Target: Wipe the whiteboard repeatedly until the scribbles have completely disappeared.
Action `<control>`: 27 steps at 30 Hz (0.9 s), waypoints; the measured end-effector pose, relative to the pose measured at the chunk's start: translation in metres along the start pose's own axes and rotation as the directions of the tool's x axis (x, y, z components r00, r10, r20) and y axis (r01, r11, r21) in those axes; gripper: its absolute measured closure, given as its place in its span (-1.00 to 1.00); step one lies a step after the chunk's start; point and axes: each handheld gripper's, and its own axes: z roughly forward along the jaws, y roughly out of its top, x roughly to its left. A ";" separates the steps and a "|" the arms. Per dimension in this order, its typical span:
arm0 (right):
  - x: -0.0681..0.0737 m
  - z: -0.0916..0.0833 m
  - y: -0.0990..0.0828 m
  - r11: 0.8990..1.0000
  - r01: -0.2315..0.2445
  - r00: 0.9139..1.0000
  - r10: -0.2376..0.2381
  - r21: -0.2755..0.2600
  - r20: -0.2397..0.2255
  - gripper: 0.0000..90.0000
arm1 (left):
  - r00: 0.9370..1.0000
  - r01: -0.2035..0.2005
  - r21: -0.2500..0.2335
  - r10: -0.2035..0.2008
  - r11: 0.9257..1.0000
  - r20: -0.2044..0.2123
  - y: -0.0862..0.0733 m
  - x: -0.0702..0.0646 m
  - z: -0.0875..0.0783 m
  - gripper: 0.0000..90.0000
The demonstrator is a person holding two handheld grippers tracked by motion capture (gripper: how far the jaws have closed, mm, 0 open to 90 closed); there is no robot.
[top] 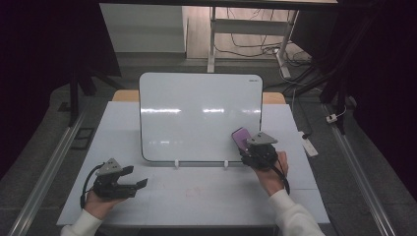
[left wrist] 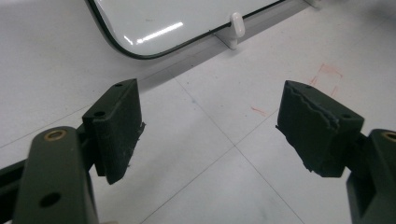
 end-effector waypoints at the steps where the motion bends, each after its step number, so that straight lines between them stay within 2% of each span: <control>1: 0.001 0.000 0.000 1.000 -0.010 1.000 0.010 -0.003 0.000 -0.09 | 1.000 0.000 0.001 0.000 1.000 0.000 0.000 0.000 0.000 -0.49; 4: 0.003 0.002 -0.001 0.999 -0.046 0.999 0.046 -0.012 -0.029 -0.09 | 1.000 0.001 0.003 -0.001 1.000 0.001 0.000 -0.001 0.001 -0.49; 6: 0.010 0.003 0.000 0.999 -0.036 0.998 0.035 -0.008 -0.048 -0.09 | 1.000 -0.003 0.003 0.003 1.000 0.001 0.001 -0.001 0.001 -0.49; 9: 0.015 0.004 0.002 0.998 -0.054 0.994 0.052 -0.013 -0.092 -0.09 | 1.000 -0.001 -0.001 0.001 1.000 0.002 0.001 -0.002 0.001 -0.49; 15: 0.021 -0.006 0.009 0.993 -0.075 0.989 0.063 -0.090 -0.136 -0.09 | 1.000 0.000 -0.005 0.000 1.000 0.004 0.001 -0.001 0.001 -0.49; 20: 0.027 -0.016 0.008 0.984 -0.109 0.975 0.078 -0.144 -0.207 -0.09 | 1.000 0.003 -0.007 -0.003 1.000 0.005 0.002 -0.002 0.001 -0.49; 27: 0.042 -0.020 0.007 0.971 -0.114 0.958 0.052 -0.209 -0.282 -0.09 | 1.000 0.022 -0.022 -0.021 1.000 0.011 0.004 -0.002 0.001 -0.50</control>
